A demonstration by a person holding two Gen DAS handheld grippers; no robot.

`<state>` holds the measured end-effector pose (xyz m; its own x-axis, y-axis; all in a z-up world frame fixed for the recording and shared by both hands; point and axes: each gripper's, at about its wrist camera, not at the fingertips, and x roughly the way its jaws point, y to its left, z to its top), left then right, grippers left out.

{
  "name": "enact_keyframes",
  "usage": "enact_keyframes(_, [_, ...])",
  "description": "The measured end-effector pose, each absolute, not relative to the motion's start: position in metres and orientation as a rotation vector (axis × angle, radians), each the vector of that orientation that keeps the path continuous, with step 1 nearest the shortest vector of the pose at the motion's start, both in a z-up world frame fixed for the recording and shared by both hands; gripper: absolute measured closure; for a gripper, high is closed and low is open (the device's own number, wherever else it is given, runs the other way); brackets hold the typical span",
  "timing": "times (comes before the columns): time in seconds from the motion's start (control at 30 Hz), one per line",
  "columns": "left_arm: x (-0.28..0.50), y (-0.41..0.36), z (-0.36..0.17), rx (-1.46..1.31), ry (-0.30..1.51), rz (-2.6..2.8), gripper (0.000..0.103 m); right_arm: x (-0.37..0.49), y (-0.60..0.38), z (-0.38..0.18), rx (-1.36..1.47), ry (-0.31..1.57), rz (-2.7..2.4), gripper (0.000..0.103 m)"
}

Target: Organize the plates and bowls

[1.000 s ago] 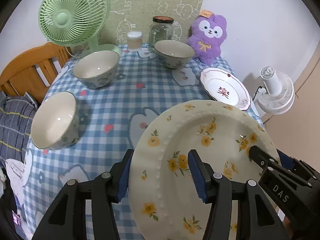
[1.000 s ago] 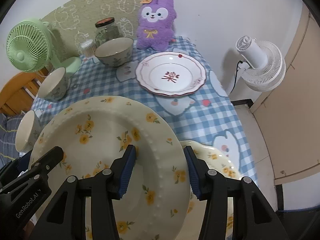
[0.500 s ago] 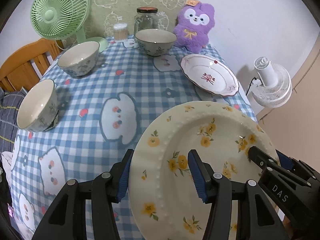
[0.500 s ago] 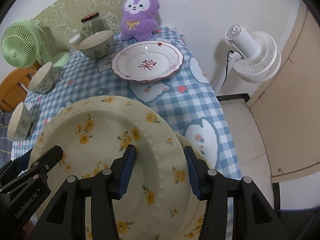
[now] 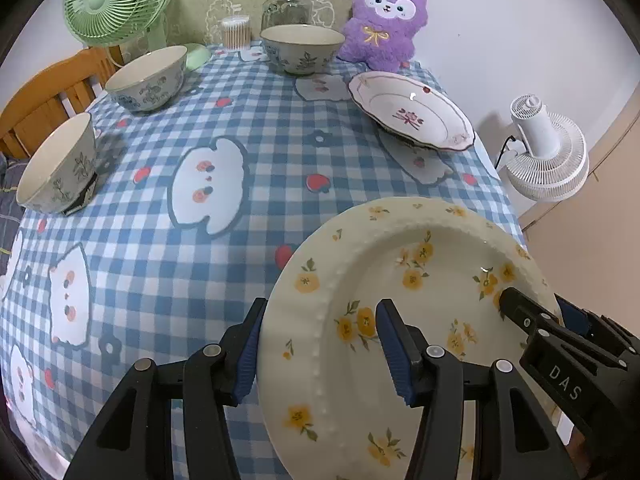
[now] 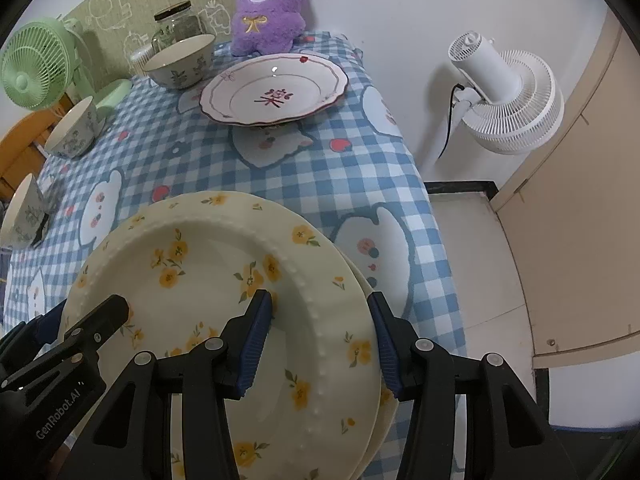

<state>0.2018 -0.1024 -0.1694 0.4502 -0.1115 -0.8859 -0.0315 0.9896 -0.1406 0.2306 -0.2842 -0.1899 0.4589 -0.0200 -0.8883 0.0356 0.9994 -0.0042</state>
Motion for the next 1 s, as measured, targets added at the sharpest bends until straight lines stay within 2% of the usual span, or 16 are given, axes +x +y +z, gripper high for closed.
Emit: enact_keyframes(1.0, [0.192, -0.115, -0.193, -0.151, 1.123, -0.042, 0.050, 0.225, -0.287, -0.203, -0.065, 1.041, -0.045, 0.050])
